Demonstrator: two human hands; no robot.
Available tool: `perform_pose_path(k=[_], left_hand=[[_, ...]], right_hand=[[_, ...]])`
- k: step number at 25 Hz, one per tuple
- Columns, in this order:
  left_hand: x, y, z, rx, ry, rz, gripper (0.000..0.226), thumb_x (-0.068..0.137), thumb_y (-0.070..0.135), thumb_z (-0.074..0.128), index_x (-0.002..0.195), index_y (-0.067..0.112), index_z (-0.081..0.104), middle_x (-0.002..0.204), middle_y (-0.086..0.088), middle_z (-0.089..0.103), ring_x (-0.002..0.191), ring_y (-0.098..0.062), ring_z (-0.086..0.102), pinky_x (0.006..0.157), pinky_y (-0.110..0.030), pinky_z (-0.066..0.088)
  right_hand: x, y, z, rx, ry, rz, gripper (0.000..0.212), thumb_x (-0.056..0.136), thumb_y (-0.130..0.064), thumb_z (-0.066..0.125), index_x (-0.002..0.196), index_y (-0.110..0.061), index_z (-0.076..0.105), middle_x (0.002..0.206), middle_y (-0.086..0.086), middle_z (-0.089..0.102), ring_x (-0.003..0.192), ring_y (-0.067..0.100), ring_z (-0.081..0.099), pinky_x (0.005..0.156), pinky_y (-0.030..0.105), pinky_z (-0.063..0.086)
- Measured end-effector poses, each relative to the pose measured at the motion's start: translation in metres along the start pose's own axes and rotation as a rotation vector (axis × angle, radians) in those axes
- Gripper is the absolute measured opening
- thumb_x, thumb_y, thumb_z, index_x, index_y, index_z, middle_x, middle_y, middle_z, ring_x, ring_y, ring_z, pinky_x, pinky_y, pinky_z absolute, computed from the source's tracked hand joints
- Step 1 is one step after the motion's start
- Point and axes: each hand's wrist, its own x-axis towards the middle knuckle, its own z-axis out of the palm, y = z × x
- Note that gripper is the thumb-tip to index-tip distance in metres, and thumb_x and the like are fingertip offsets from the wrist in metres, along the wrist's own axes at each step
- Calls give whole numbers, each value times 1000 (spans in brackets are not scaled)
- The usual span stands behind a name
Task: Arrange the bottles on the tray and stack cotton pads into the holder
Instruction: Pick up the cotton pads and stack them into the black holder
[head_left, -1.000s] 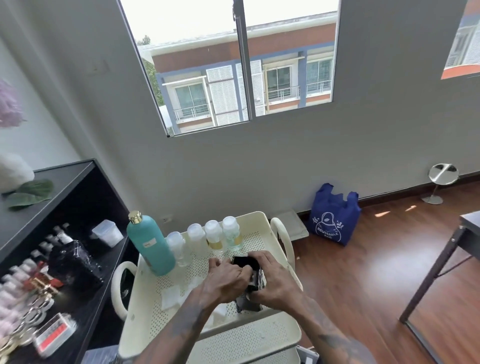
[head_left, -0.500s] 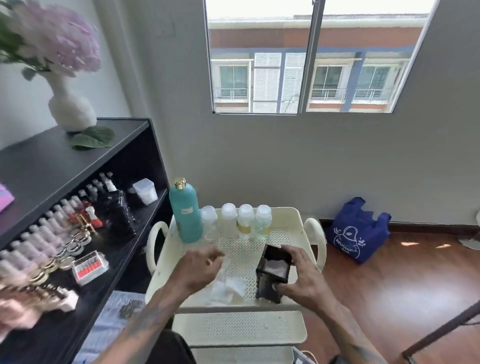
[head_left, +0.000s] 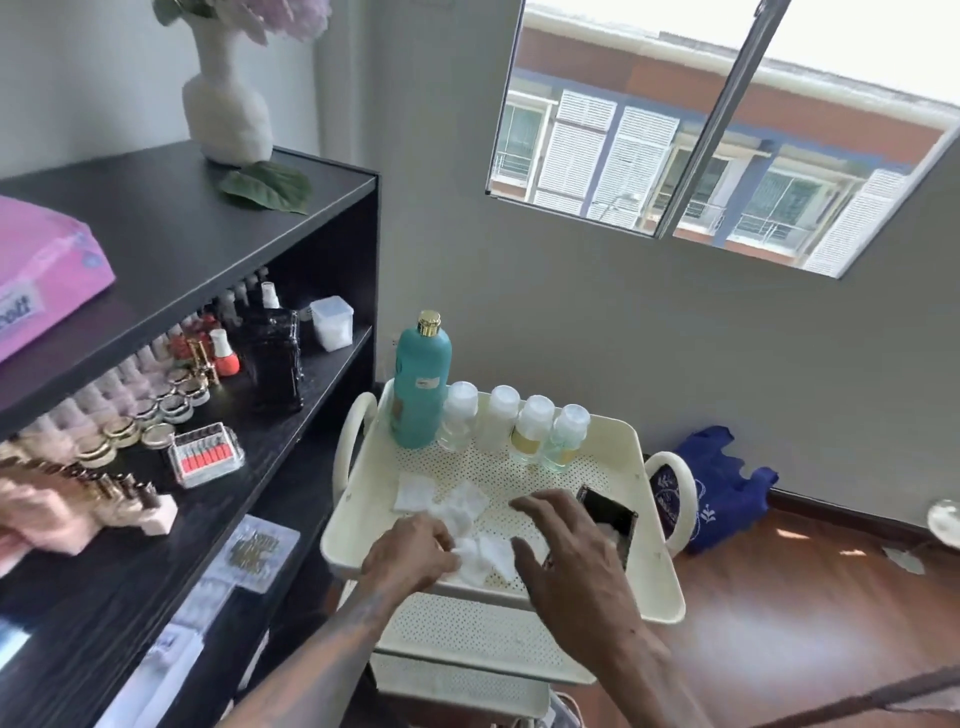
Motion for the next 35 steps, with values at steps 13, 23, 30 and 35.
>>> perform_pose_path(k=[13, 23, 30, 35], left_hand=[[-3, -7, 3, -22, 214, 69, 8, 87, 27, 54, 92, 21, 51, 85, 4, 60, 72, -14, 59, 55, -26, 39], [-8, -7, 8, 16, 324, 86, 21, 95, 26, 41, 109, 18, 55, 103, -4, 63, 78, -16, 59, 61, -27, 44], [-2, -13, 14, 69, 327, 96, 25, 95, 30, 44, 110, 19, 59, 104, -1, 67, 80, -17, 62, 68, -32, 54], [-6, -8, 11, 85, 337, 80, 17, 92, 29, 44, 96, 22, 59, 95, 0, 67, 75, -19, 60, 60, -30, 44]], right_hand=[[36, 18, 100, -169, -444, 349, 17, 95, -7, 52, 104, -9, 66, 112, 8, 59, 96, 21, 58, 90, 35, 54], [1, 1, 73, 216, -225, 337, 9, 96, -23, 53, 91, -16, 54, 94, -2, 60, 84, 14, 58, 77, 33, 55], [-47, 10, -24, 533, 77, 330, 11, 85, -14, 70, 79, -20, 64, 86, -10, 70, 63, 13, 63, 53, 30, 55], [-32, 50, -73, 429, 316, 333, 17, 85, -21, 73, 74, -22, 60, 84, -5, 72, 47, 10, 50, 44, 36, 50]])
